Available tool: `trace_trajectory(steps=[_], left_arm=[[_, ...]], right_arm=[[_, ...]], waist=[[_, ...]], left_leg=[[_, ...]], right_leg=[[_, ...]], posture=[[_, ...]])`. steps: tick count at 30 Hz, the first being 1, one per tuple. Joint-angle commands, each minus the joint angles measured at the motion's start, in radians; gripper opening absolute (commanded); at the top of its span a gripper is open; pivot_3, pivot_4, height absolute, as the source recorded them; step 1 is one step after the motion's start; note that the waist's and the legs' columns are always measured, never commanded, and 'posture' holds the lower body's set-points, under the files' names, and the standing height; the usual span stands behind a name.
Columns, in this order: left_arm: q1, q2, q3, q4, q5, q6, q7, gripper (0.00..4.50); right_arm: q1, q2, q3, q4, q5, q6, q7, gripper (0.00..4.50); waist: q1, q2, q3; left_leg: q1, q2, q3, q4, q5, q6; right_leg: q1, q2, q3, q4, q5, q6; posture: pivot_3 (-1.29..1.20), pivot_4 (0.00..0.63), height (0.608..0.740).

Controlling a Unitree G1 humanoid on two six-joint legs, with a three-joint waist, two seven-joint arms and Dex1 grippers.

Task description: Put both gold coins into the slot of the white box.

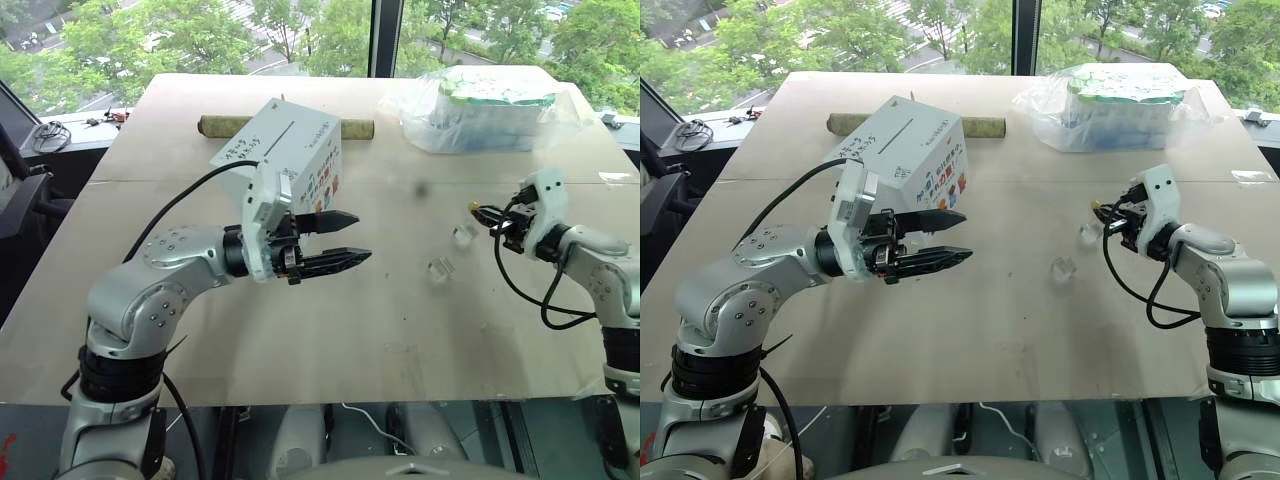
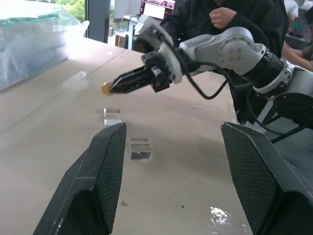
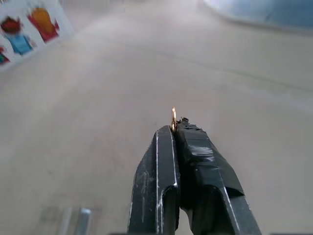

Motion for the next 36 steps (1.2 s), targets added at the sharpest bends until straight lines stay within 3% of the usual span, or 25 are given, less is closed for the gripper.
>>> trace_trajectory(steps=[1, 5, 8, 9, 11, 25, 28, 31, 36], left_arm=[[-0.039, -0.017, 0.022, 0.011, -0.038, 0.003, 0.021, 3.15], [-0.115, -0.049, 0.041, 0.066, -0.111, 0.051, 0.053, 3.15], [-0.144, -0.05, 0.044, 0.086, -0.16, 0.082, 0.045, 3.15], [-0.15, -0.05, 0.044, 0.09, -0.172, 0.089, 0.042, 2.61], [-0.161, -0.055, 0.041, 0.099, -0.185, 0.096, 0.046, 2.16], [-0.223, -0.09, 0.029, 0.126, -0.253, 0.12, 0.049, 2.16], [-0.226, -0.092, 0.028, 0.126, -0.259, 0.124, 0.051, 1.35], [-0.225, -0.092, 0.026, 0.121, -0.265, 0.127, 0.051, 0.04], [-0.221, -0.09, 0.028, 0.111, -0.272, 0.129, 0.052, 0.04]], right_arm=[[0.015, -0.008, -0.041, -0.095, 0.055, -0.002, 0.032, 0.02], [0.006, -0.03, -0.071, -0.353, 0.285, 0.069, 0.131, 0.02], [-0.046, -0.04, -0.069, -0.475, 0.435, 0.152, 0.109, 0.02], [-0.064, -0.039, -0.064, -0.498, 0.474, 0.173, 0.091, 0.0], [-0.098, -0.033, -0.047, -0.539, 0.533, 0.195, 0.057, 0.0], [-0.102, -0.054, -0.005, -0.611, 0.673, 0.187, -0.065, 0.0], [-0.103, -0.059, 0.0, -0.616, 0.686, 0.18, -0.07, 0.0], [-0.114, -0.06, 0.01, -0.615, 0.7, 0.176, -0.081, 0.0], [-0.139, -0.064, 0.021, -0.6, 0.711, 0.174, -0.1, 0.0]], waist=[[0.001, 0.0, 0.0], [0.0, 0.001, 0.0], [-0.007, 0.001, 0.001], [-0.007, 0.001, 0.0], [-0.004, 0.001, 0.0], [-0.002, 0.001, 0.0], [-0.002, 0.001, 0.0], [-0.002, 0.001, 0.0], [-0.002, 0.001, 0.0]], left_leg=[[0.0, 0.0, 0.0, 0.0, 0.0, 0.0], [0.0, 0.0, -0.001, 0.0, 0.0, 0.0], [0.0, 0.001, -0.001, 0.0, -0.001, 0.001], [0.0, 0.001, -0.001, 0.0, -0.001, 0.001], [0.001, 0.001, -0.002, 0.0, -0.001, 0.001], [0.0, 0.0, -0.002, 0.0, 0.0, 0.0], [0.0, 0.0, -0.002, 0.0, 0.0, 0.001], [0.0, 0.0, -0.001, 0.0, 0.0, 0.001], [0.0, 0.0, -0.002, 0.0, 0.0, 0.0]], right_leg=[[0.0, 0.0, 0.0, 0.0, 0.0, 0.0], [0.0, 0.0, 0.0, 0.0, 0.0, 0.0], [0.0, 0.0, 0.0, 0.0, 0.0, 0.0], [0.0, 0.0, 0.0, 0.0, 0.0, 0.0], [0.0, 0.0, -0.001, 0.0, 0.0, 0.0], [0.0, -0.001, -0.001, 0.0, 0.0, 0.0], [0.0, -0.001, -0.001, 0.0, 0.0, 0.0], [0.0, -0.001, -0.001, 0.0, 0.0, 0.0], [0.0, -0.001, -0.001, 0.0, 0.0, 0.0]], posture=[[0.0, 0.15, 0.74], [0.0, 0.15, 0.74], [0.0, 0.15, 0.74], [0.0, 0.15, 0.74], [0.0, 0.15, 0.74], [0.0, 0.15, 0.74], [0.0, 0.15, 0.74], [0.0, 0.15, 0.74], [0.0, 0.15, 0.74]])
